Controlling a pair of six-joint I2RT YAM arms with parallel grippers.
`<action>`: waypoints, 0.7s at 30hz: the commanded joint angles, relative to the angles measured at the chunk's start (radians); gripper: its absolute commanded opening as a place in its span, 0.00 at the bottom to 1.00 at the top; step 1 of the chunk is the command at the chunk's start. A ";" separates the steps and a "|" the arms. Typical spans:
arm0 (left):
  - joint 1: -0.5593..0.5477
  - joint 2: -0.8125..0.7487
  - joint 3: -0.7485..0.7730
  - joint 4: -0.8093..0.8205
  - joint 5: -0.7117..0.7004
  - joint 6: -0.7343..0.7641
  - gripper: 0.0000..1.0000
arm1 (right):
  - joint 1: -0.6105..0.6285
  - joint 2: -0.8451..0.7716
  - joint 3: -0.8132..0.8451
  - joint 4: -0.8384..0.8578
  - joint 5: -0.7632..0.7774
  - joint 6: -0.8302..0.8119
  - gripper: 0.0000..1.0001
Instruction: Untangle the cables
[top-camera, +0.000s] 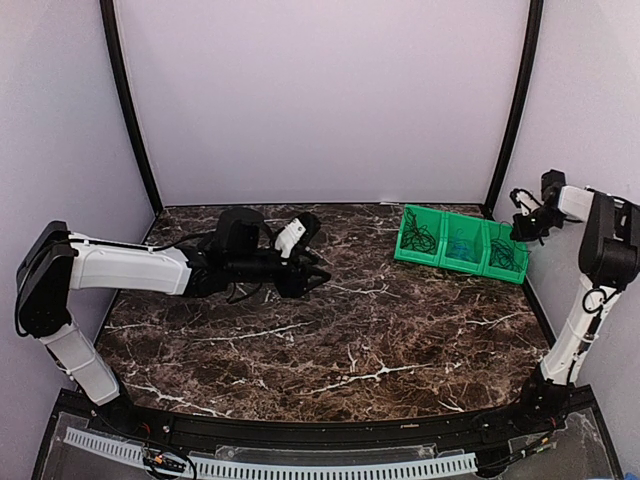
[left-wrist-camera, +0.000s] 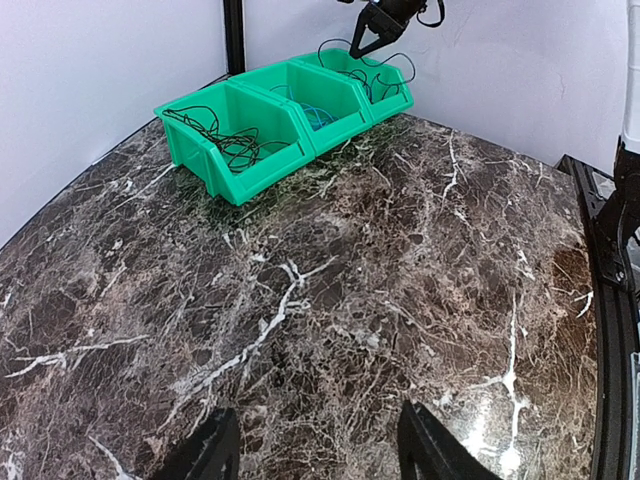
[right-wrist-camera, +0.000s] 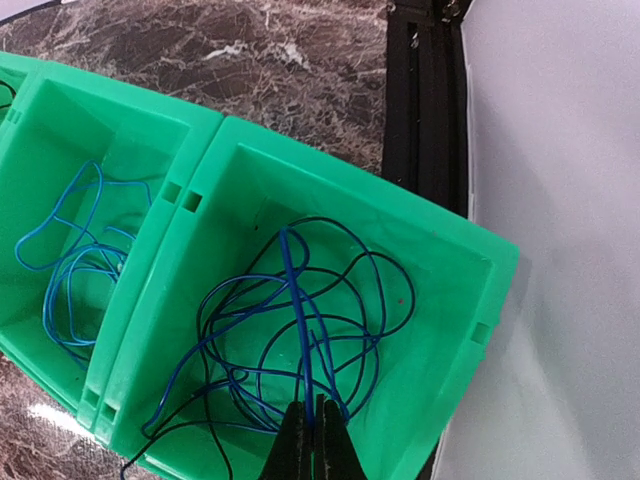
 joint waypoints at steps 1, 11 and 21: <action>-0.007 -0.007 0.025 -0.009 0.011 0.007 0.57 | 0.012 0.057 -0.013 0.011 -0.042 0.001 0.00; -0.013 -0.001 0.029 -0.015 0.007 0.009 0.57 | 0.035 0.036 -0.005 0.006 -0.043 0.031 0.00; -0.013 0.003 0.032 -0.021 0.009 0.006 0.58 | 0.042 -0.133 -0.022 -0.052 -0.031 0.043 0.41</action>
